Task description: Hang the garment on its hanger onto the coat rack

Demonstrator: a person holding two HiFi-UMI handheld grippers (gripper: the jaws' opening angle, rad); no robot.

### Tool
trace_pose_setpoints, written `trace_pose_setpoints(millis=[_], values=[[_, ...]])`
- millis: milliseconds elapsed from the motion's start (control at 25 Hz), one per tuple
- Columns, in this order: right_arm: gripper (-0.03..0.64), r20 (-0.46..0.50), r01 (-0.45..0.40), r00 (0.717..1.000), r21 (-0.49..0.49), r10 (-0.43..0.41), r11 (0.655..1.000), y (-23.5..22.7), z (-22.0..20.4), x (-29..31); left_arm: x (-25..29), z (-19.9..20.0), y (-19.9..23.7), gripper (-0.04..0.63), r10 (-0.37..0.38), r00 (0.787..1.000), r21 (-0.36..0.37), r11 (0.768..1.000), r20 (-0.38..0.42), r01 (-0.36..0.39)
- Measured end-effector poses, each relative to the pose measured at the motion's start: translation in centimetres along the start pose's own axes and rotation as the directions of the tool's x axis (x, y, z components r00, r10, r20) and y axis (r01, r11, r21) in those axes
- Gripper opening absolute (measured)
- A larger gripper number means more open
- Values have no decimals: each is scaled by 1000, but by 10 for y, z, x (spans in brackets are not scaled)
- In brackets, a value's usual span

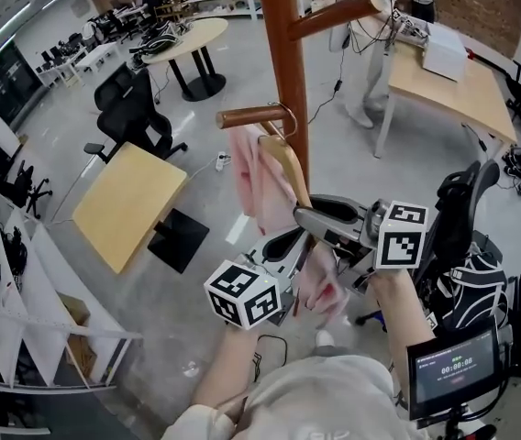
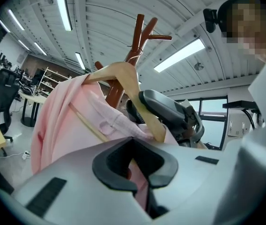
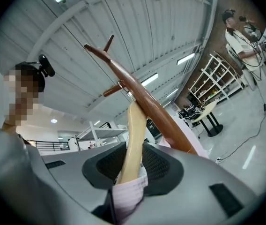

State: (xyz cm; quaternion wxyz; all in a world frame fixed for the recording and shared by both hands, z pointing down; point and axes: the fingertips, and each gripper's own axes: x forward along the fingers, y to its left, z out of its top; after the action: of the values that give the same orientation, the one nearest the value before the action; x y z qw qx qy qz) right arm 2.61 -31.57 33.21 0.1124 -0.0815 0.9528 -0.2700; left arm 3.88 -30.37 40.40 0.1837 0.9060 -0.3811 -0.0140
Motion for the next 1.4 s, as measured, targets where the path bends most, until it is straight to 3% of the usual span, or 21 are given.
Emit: trace_pose_setpoints(millis=[320, 520, 600, 720, 960, 1120, 1400], values=[[91, -19, 62, 998, -112, -64, 992, 7, 2, -8, 7, 3, -6, -5, -20, 1000, -12, 1000, 1, 20], [92, -14, 124, 992, -203, -129, 971, 7, 4, -9, 7, 3, -4, -5, 19, 1000, -30, 999, 13, -18], [91, 64, 162, 987, -275, -150, 948, 10, 15, -15, 5, 3, -2, -5, 42, 999, -40, 998, 27, -40], [89, 249, 247, 954, -341, -166, 907, 12, 43, -37, 2, 8, 3, -5, 72, 996, -59, 996, 62, -68], [89, 254, 290, 942, -275, -221, 917, 4, 43, -50, -10, 19, -1, -5, 55, 993, -84, 995, 108, -46], [89, 304, 361, 911, -259, -279, 896, 14, 44, -63, -21, 20, -9, -5, 65, 991, -96, 994, 113, -55], [89, 293, 361, 911, -224, -291, 905, 10, 34, -73, -22, 13, -6, -5, 105, 986, -118, 989, 126, -90]])
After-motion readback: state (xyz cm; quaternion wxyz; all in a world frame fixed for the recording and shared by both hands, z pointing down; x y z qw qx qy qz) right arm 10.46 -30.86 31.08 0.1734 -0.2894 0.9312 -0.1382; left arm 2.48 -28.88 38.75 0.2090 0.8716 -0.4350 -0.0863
